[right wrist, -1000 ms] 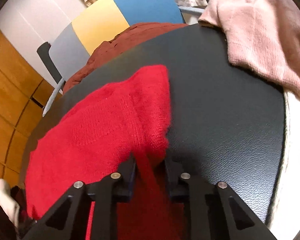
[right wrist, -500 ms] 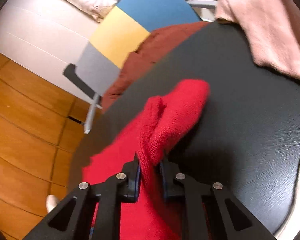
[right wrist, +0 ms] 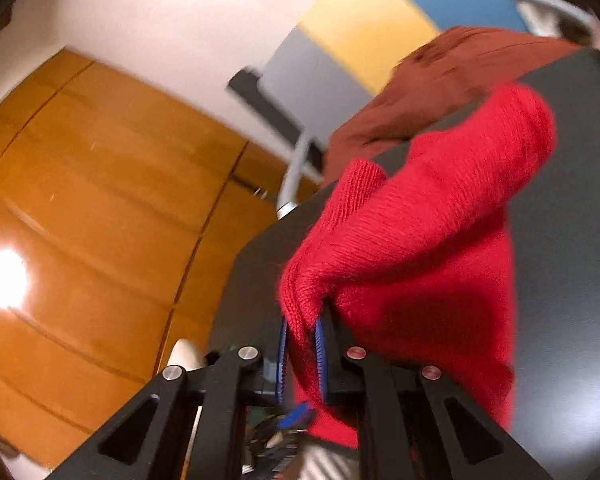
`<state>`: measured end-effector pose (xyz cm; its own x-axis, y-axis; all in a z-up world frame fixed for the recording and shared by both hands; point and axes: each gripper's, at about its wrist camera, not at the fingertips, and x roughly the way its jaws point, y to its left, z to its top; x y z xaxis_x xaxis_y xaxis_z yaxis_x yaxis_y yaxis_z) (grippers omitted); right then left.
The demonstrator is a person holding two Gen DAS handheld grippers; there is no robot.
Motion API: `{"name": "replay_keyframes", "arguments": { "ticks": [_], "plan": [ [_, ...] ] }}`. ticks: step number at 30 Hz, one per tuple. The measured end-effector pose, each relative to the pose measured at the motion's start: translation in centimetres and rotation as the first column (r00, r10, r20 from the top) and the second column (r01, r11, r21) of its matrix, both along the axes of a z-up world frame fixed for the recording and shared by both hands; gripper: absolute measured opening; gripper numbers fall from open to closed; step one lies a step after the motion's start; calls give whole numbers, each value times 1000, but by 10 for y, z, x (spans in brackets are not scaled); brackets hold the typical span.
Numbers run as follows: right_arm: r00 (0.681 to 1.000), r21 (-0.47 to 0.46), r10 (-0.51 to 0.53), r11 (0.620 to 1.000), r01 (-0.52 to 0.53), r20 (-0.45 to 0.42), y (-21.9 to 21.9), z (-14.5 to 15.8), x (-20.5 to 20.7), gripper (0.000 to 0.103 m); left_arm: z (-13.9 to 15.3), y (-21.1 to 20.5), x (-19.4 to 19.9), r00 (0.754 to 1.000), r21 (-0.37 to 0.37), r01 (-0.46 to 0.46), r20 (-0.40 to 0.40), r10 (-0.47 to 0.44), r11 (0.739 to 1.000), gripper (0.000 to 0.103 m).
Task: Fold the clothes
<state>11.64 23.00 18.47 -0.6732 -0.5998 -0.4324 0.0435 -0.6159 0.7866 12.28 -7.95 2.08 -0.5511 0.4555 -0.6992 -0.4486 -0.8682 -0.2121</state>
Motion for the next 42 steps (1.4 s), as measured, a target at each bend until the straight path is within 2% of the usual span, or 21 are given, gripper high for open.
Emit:
{"name": "replay_keyframes", "arguments": {
  "ticks": [5,9,13,15,16,17,18,19,22,23,24,25,26,30,31,34,37,38,40,41,42],
  "plan": [
    [989,41,144,989,-145,18,-100,-17,-34,12,-4,-19,-2,998,122,-27,53,21,992,23],
    [972,162,219,960,-229,81,-167,-54,-53,12,-5,-24,1,999,140,-27,49,20,990,23],
    [957,294,232,916,-275,172,-203,-95,-56,13,-5,-26,4,999,155,-16,35,11,988,23],
    [945,322,257,894,-312,201,-210,-105,-53,17,-5,-32,5,999,179,-9,35,2,984,23],
    [940,330,276,884,-330,201,-212,-105,-50,25,-6,-34,5,999,195,-8,38,1,981,23],
    [941,327,296,884,-336,167,-209,-99,-42,31,-6,-37,5,999,214,-9,43,0,977,23],
    [945,314,309,891,-328,111,-201,-90,-32,44,-6,-41,4,999,240,-13,53,1,971,23],
    [946,301,320,898,-321,55,-194,-80,-22,49,-6,-45,3,998,265,-20,66,3,964,23],
    [959,256,271,936,-243,-80,-161,-58,7,49,-7,-60,1,993,351,-55,119,14,935,23],
    [973,243,208,953,-179,-96,-143,-55,17,48,-6,-65,1,991,375,-67,131,19,924,23],
    [984,239,148,963,-121,-97,-127,-55,23,40,-4,-70,4,991,398,-78,134,26,914,23],
    [993,248,85,967,-64,-77,-110,-58,28,18,-2,-75,6,990,421,-88,138,32,903,23],
    [998,263,31,965,-15,-55,-98,-65,32,11,-1,-81,7,988,451,-99,149,34,887,23],
    [999,319,-40,947,28,34,-84,-98,33,9,-5,-97,5,970,610,-150,244,-4,778,25],
    [999,325,-23,946,9,41,-89,-104,30,9,-6,-98,4,964,640,-161,265,-20,751,25],
    [995,327,90,940,-97,36,-112,-117,11,9,-7,-100,3,951,683,-174,304,-59,709,27],
    [969,245,247,940,-239,-2,-139,-120,2,9,-9,-109,-1,938,720,-206,338,-75,663,30],
    [949,223,315,926,-305,-12,-148,-120,5,9,-10,-116,-1,935,737,-224,347,-73,637,32],
    [910,266,415,878,-398,-11,-167,-121,8,12,-16,-127,2,926,769,-264,371,-70,583,39],
    [897,305,443,854,-422,1,-174,-124,13,17,-18,-129,2,921,775,-277,383,-73,568,40],
    [885,339,464,830,-443,20,-180,-128,19,30,-20,-128,1,914,770,-283,398,-85,572,40]
  ]
}}
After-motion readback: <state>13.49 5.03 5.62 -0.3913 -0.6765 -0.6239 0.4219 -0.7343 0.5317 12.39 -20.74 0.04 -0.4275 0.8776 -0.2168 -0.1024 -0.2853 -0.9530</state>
